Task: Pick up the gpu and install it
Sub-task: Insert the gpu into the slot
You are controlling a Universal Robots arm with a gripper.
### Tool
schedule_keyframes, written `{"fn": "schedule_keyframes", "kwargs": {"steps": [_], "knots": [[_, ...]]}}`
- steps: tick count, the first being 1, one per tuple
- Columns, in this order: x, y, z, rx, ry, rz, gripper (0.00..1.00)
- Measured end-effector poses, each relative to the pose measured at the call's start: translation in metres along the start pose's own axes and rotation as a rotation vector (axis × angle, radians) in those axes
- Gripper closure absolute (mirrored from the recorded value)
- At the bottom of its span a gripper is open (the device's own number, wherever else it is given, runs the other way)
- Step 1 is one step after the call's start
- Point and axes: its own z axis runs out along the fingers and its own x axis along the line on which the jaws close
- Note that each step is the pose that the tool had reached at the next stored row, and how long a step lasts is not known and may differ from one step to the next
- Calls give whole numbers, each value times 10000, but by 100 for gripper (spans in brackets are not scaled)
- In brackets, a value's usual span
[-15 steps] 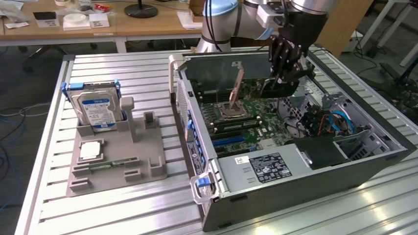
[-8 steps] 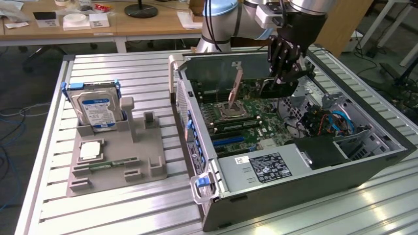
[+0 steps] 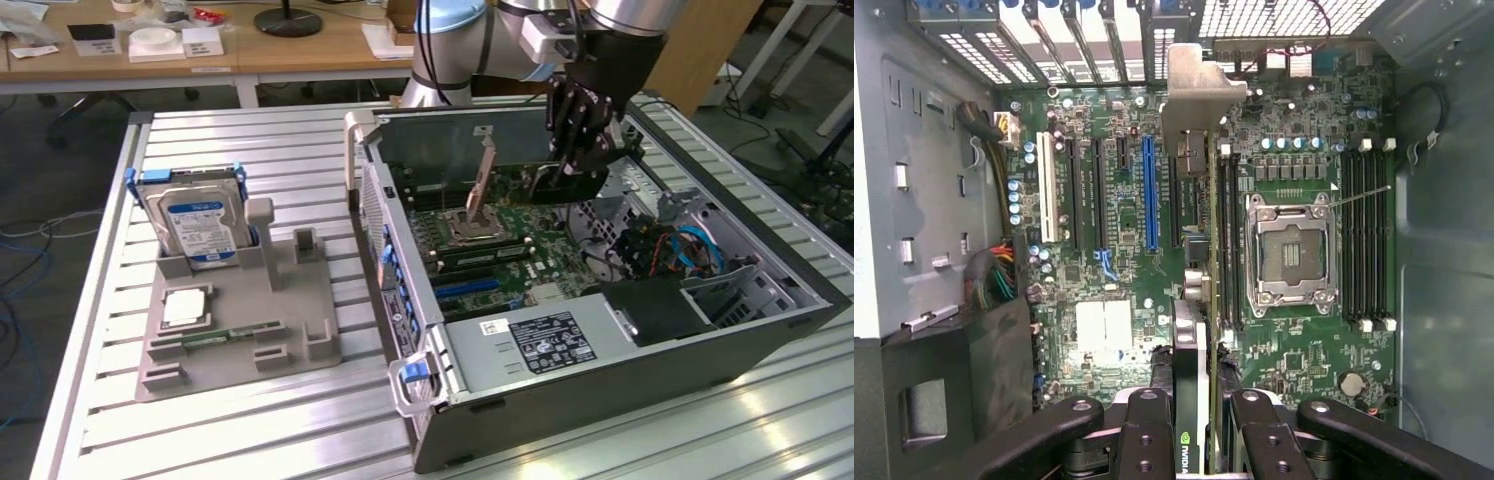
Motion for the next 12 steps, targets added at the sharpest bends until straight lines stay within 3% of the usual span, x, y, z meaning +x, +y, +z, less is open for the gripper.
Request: {"fn": "schedule_keyframes", "kwargs": {"steps": [12], "knots": [[7, 35, 28, 9, -5, -14, 73]]}}
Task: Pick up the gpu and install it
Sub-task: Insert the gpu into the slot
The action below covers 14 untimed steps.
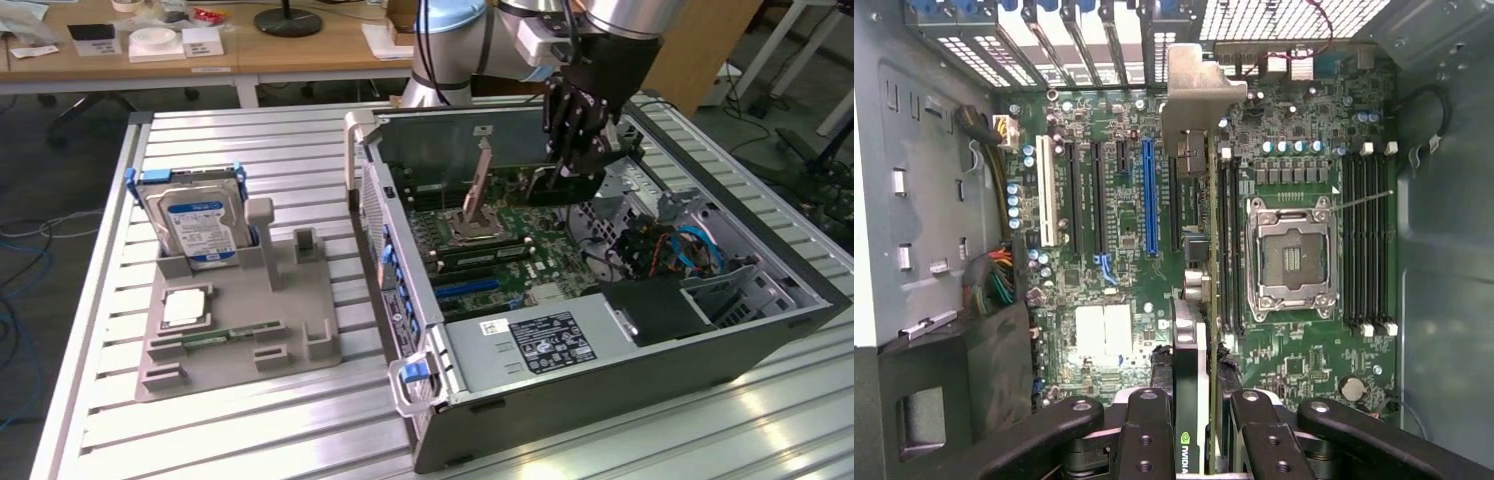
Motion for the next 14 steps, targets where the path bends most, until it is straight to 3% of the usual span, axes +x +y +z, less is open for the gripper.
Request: {"fn": "schedule_keyframes", "kwargs": {"steps": [14], "knots": [[12, 24, 146, 1, -12, -73, 73]]}}
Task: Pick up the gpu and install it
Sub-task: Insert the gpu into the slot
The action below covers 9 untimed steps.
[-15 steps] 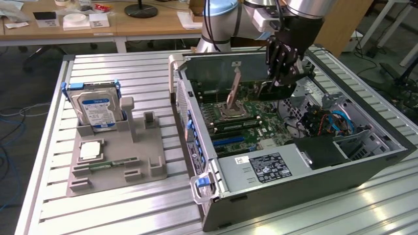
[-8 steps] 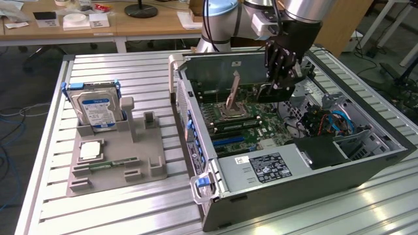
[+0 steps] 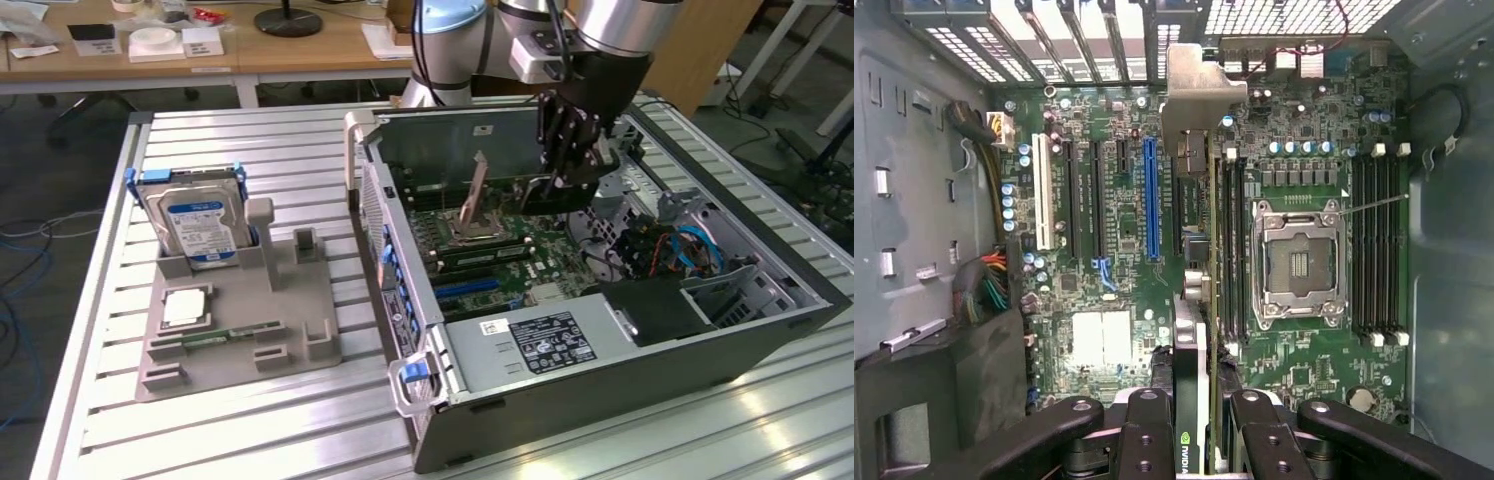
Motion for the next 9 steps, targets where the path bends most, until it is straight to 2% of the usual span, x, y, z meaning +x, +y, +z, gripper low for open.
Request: {"fn": "schedule_keyframes", "kwargs": {"steps": [9], "knots": [[14, 6, 26, -2, -2, -73, 73]]}}
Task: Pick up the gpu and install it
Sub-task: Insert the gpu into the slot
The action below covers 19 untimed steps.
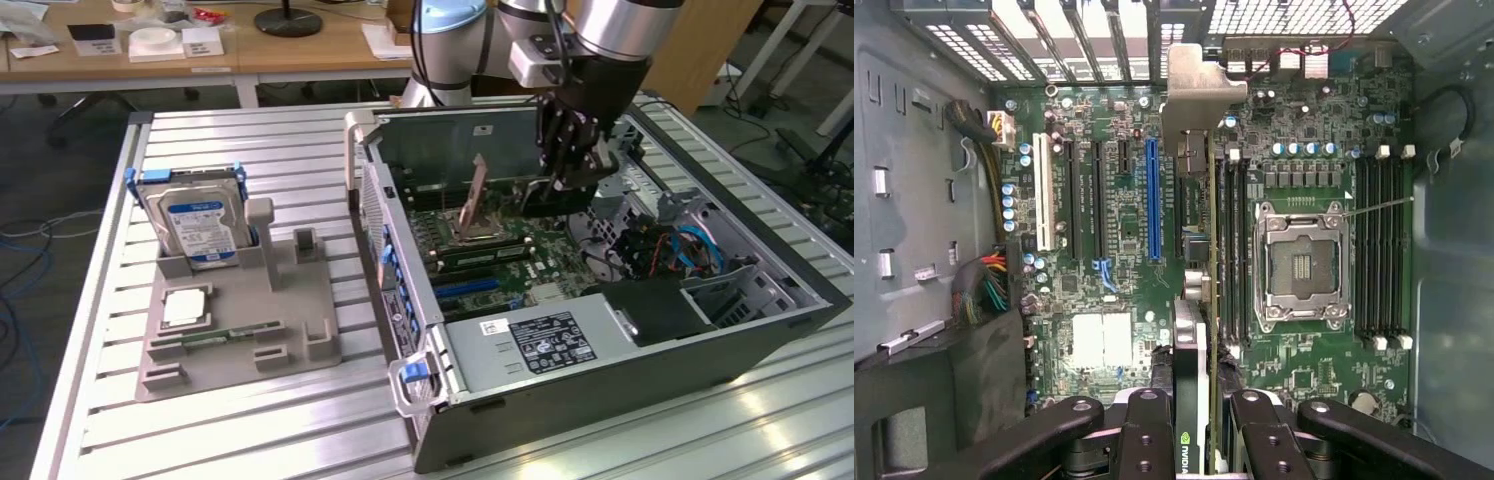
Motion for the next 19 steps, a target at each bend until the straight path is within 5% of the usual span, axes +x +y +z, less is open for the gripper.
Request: {"fn": "schedule_keyframes", "kwargs": {"steps": [19], "knots": [[8, 51, 135, 95, 0, -461, 73]]}}
